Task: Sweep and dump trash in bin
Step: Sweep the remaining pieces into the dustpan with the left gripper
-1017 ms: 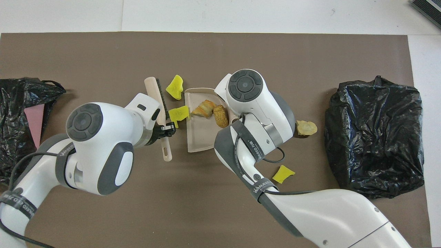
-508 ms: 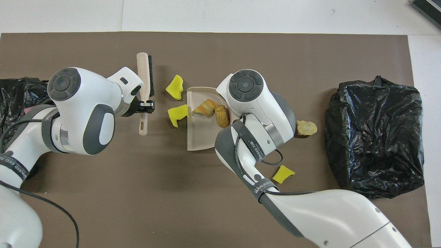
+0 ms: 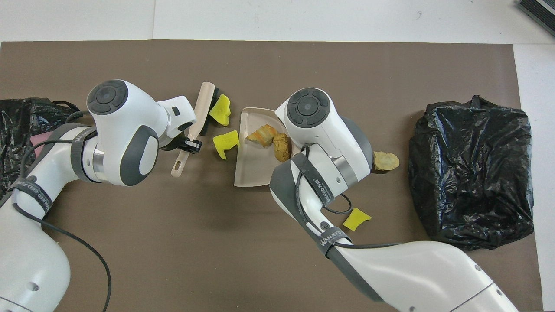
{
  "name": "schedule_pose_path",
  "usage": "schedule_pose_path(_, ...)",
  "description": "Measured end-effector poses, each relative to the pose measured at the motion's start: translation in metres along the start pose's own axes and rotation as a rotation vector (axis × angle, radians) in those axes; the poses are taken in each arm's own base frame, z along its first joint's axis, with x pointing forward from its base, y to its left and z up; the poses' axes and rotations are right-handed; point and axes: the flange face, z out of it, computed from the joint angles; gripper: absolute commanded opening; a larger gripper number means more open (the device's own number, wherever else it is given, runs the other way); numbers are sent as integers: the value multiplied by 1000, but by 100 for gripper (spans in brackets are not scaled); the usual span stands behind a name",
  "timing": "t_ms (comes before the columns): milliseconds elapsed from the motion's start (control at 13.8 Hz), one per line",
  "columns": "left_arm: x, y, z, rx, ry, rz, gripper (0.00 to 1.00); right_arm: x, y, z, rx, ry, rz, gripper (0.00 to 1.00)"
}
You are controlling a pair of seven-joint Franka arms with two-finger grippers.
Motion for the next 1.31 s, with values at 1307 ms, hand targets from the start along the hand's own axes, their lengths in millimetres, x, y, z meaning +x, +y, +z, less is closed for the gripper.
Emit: schedule_pose_path(1307,-42,104,-22,-169,-75,-341,0,1,1,3,-22,18,-10,0)
